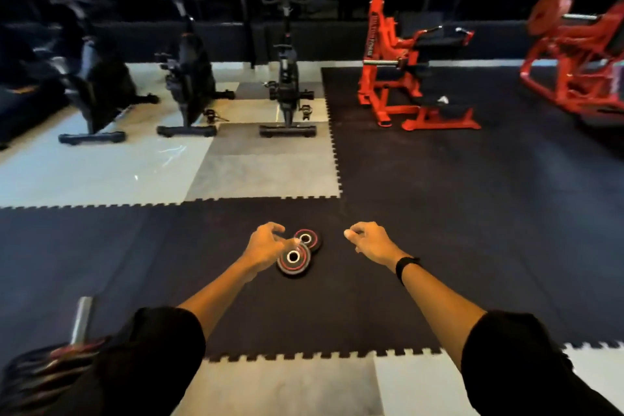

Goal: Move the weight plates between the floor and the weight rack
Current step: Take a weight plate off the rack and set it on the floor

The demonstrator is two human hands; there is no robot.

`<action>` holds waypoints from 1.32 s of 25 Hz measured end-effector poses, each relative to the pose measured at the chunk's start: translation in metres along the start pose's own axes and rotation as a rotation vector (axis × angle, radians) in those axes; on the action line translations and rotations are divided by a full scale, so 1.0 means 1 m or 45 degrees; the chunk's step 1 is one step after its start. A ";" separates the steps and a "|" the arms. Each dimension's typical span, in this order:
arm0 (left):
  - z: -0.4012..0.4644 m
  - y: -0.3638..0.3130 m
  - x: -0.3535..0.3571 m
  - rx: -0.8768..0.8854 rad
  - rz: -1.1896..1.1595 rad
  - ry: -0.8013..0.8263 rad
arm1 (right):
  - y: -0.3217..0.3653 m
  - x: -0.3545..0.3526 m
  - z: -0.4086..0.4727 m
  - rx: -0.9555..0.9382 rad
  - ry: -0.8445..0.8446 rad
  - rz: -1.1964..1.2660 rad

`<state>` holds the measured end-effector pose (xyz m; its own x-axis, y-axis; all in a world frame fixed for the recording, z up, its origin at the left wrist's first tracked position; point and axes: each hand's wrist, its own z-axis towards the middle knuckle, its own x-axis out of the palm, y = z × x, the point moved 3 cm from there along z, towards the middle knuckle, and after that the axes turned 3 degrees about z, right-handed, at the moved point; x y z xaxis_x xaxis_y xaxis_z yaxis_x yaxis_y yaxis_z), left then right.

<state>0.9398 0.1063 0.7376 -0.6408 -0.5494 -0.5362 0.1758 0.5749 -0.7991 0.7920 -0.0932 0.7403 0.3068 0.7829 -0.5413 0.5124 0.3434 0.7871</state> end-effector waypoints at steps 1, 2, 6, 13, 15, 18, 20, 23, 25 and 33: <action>0.014 -0.011 0.009 0.004 0.028 0.016 | -0.011 -0.016 0.006 0.013 -0.010 0.009; 0.029 -0.021 0.016 0.007 0.056 0.022 | -0.021 -0.032 0.013 0.031 -0.027 0.030; 0.084 -0.042 0.037 0.013 0.099 -0.002 | -0.051 -0.081 0.042 0.077 -0.077 0.066; 0.151 -0.023 0.047 -0.139 0.065 -0.002 | -0.065 -0.091 0.124 0.146 0.030 0.042; 0.176 -0.009 0.040 -0.185 0.051 0.003 | -0.062 -0.075 0.153 0.153 0.092 0.032; 0.232 0.023 0.031 -0.280 0.005 0.002 | -0.057 -0.043 0.209 0.190 0.253 -0.026; 0.281 0.046 0.025 -0.333 -0.024 0.012 | -0.054 -0.025 0.261 0.223 0.333 -0.070; 0.357 0.074 0.016 -0.401 -0.103 0.018 | -0.047 -0.008 0.343 0.292 0.303 -0.045; 0.408 0.093 0.004 -0.505 -0.137 0.039 | -0.041 0.008 0.400 0.385 0.282 -0.008; 0.554 0.158 0.013 -0.852 -0.153 0.189 | -0.083 0.078 0.528 0.821 0.290 0.228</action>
<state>1.3733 -0.1457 0.4538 -0.7309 -0.5711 -0.3737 -0.3706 0.7919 -0.4853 1.1965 -0.3349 0.4767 0.2914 0.9118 -0.2891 0.8644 -0.1216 0.4878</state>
